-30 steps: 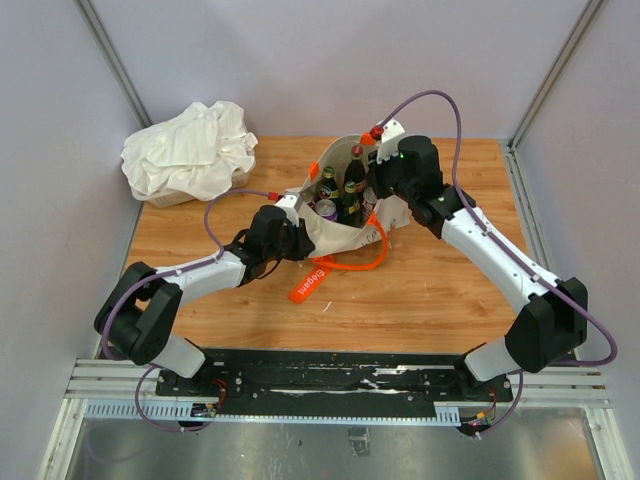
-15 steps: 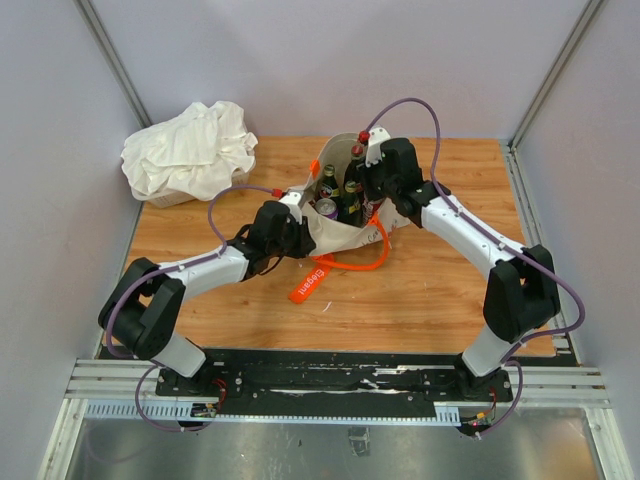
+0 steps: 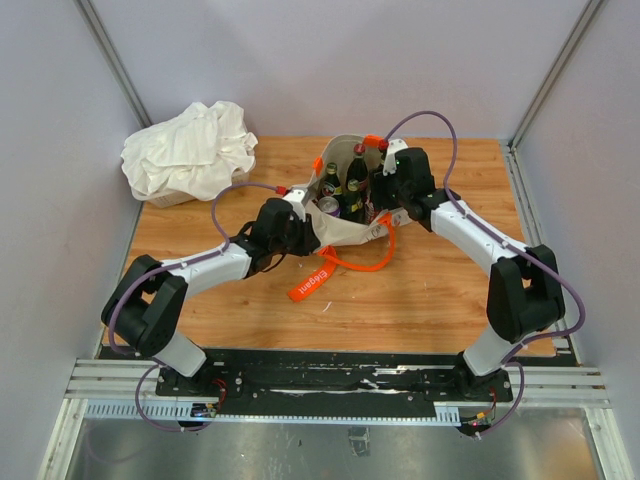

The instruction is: Take the beverage out of the canvas bag

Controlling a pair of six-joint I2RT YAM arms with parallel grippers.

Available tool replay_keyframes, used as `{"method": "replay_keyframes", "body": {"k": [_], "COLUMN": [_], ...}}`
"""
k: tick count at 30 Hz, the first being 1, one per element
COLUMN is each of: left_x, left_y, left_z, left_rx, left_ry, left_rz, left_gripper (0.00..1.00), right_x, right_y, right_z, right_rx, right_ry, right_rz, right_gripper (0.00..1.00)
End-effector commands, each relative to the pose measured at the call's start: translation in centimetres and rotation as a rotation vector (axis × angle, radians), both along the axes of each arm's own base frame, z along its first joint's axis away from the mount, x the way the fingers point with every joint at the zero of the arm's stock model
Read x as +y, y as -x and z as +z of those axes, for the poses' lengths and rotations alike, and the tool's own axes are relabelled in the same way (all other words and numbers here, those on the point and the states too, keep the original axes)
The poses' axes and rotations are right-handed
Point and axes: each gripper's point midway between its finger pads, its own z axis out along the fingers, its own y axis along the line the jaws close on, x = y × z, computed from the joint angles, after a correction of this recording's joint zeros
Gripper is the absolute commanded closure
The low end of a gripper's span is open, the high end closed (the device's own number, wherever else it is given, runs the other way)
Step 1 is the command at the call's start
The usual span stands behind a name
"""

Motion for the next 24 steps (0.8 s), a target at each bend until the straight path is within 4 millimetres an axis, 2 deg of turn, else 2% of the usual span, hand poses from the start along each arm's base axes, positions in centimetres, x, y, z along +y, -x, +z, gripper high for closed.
{"method": "replay_keyframes", "body": {"k": [1, 3, 9, 15, 20, 24], "left_x": [1.0, 1.1, 1.2, 1.4, 1.4, 1.3], "left_y": [1.3, 1.3, 1.4, 1.4, 1.4, 1.3], "left_z": [-3.2, -3.4, -3.7, -3.9, -4.1, -4.3], "left_rx": [0.083, 0.085, 0.094, 0.096, 0.1, 0.104], "left_ry": [-0.101, -0.106, -0.112, -0.122, -0.129, -0.134], "left_rz": [-0.016, -0.012, -0.009, -0.005, -0.006, -0.014], "left_gripper": [0.96, 0.96, 0.96, 0.96, 0.96, 0.96], "right_x": [-2.9, -2.8, -3.1, -3.7, -3.9, -4.2], "right_y": [0.4, 0.2, -0.9, -1.8, -2.4, -2.8], "right_z": [-4.7, -5.2, -6.2, -6.9, -8.7, -9.9], "right_rx": [0.118, 0.123, 0.131, 0.131, 0.16, 0.177], "right_ry": [0.088, 0.086, 0.122, 0.156, 0.179, 0.198], "right_rz": [-0.063, -0.066, -0.086, -0.122, -0.125, -0.133], "right_gripper": [0.27, 0.22, 0.21, 0.24, 0.26, 0.32]}}
